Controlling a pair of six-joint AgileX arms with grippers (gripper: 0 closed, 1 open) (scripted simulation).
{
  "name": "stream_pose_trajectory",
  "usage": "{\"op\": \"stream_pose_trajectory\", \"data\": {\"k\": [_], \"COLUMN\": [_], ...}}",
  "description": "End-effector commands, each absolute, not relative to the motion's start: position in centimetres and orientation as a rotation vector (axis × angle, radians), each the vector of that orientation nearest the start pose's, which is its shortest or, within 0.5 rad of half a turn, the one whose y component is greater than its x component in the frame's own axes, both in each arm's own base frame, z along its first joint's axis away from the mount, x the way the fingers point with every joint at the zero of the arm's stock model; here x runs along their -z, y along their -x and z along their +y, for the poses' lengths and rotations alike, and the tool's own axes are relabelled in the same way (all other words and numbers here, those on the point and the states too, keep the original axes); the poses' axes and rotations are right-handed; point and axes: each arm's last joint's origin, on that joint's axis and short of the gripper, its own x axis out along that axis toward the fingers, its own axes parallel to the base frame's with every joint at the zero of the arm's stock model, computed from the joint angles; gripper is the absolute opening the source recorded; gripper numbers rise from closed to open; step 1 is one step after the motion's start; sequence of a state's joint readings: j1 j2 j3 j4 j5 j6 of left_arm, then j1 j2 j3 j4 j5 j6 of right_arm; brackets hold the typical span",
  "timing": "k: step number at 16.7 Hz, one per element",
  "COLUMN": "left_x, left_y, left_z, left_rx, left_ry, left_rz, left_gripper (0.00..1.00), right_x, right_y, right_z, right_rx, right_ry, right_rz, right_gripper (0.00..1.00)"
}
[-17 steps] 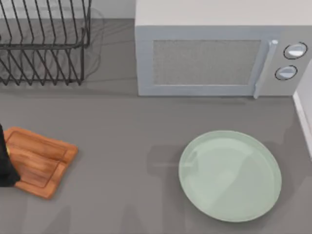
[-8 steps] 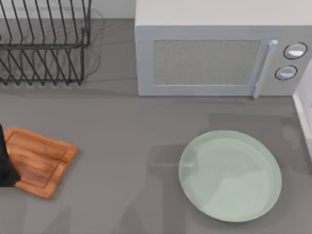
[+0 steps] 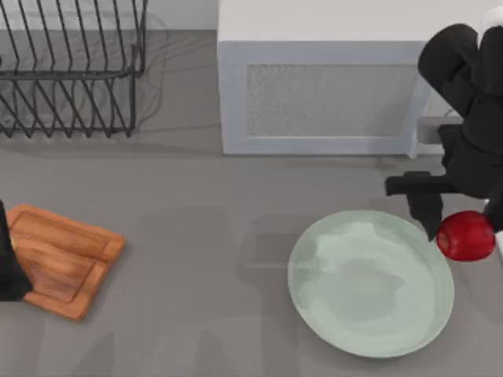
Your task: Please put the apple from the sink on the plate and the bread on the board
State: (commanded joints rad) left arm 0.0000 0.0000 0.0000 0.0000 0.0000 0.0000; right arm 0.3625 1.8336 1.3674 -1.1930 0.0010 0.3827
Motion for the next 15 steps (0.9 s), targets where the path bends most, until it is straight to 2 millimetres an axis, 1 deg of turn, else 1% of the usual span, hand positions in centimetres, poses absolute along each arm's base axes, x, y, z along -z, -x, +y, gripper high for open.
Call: {"op": "stream_pose_trajectory", "data": {"k": [3, 5, 6, 8, 12, 15], "left_x": [-16.0, -16.0, -16.0, -16.0, -16.0, -16.0], "left_y": [-10.6, -10.6, -10.6, -10.6, -10.6, -10.6], "left_z": [-0.1, -0.1, -0.1, -0.1, -0.1, -0.1], "left_rx": [0.000, 0.000, 0.000, 0.000, 0.000, 0.000], "left_ry": [0.000, 0.000, 0.000, 0.000, 0.000, 0.000], "left_rz": [0.000, 0.000, 0.000, 0.000, 0.000, 0.000], "left_gripper": [1.00, 1.00, 1.00, 1.00, 1.00, 1.00], "right_x": [-21.5, -22.3, -22.7, -23.0, -23.0, -23.0], "right_y": [-29.5, -28.7, -28.4, -28.1, -28.1, -28.1], "right_z": [16.3, 18.3, 19.0, 19.8, 19.8, 19.8], "right_rx": [0.030, 0.019, 0.014, 0.008, 0.008, 0.008], "right_ry": [0.009, 0.001, -0.003, -0.008, -0.008, -0.008], "right_rz": [1.615, 1.590, 1.581, 1.571, 1.571, 1.571], "right_gripper": [0.00, 0.00, 0.00, 0.00, 0.00, 0.23]}}
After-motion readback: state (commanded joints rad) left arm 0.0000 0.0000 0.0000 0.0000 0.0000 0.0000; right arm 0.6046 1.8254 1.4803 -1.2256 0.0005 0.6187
